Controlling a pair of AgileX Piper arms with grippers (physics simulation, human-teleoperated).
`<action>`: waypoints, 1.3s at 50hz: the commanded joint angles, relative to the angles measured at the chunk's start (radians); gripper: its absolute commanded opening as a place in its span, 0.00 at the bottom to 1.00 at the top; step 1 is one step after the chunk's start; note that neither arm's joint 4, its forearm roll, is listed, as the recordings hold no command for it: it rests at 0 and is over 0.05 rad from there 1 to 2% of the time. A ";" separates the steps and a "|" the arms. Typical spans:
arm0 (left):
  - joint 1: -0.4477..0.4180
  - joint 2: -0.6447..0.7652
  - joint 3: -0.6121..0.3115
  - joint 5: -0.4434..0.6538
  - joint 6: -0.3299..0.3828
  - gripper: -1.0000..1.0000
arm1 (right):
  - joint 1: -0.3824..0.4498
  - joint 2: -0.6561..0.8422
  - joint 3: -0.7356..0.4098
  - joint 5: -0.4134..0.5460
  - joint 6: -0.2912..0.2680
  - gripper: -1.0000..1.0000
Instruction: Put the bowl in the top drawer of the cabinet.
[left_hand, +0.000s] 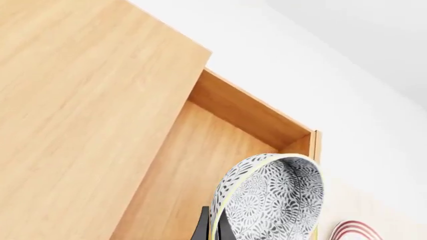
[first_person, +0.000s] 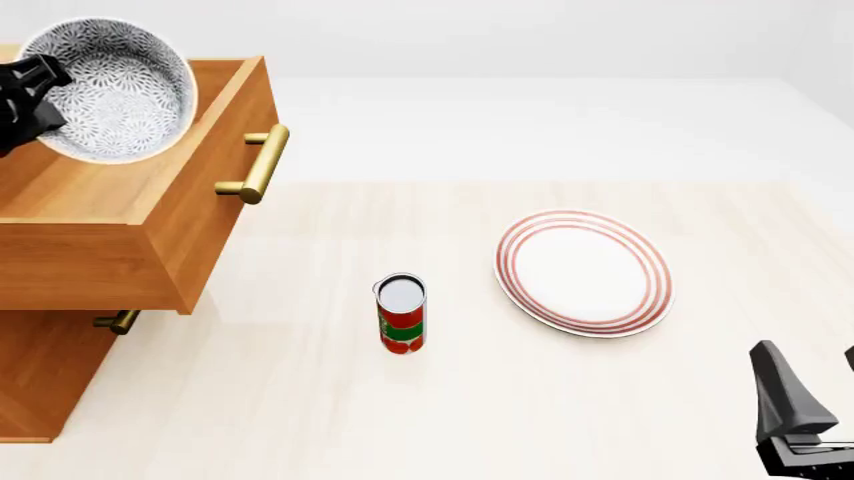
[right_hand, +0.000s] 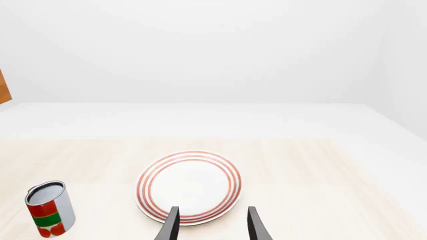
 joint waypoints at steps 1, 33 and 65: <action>0.007 -0.001 0.009 -0.010 0.007 0.00 | 0.000 -0.004 0.000 0.003 -0.001 1.00; 0.023 0.010 0.034 -0.028 0.007 0.00 | 0.000 -0.002 -0.001 0.002 0.000 1.00; 0.036 0.034 0.060 -0.058 0.015 0.00 | 0.000 -0.002 0.000 0.002 -0.001 1.00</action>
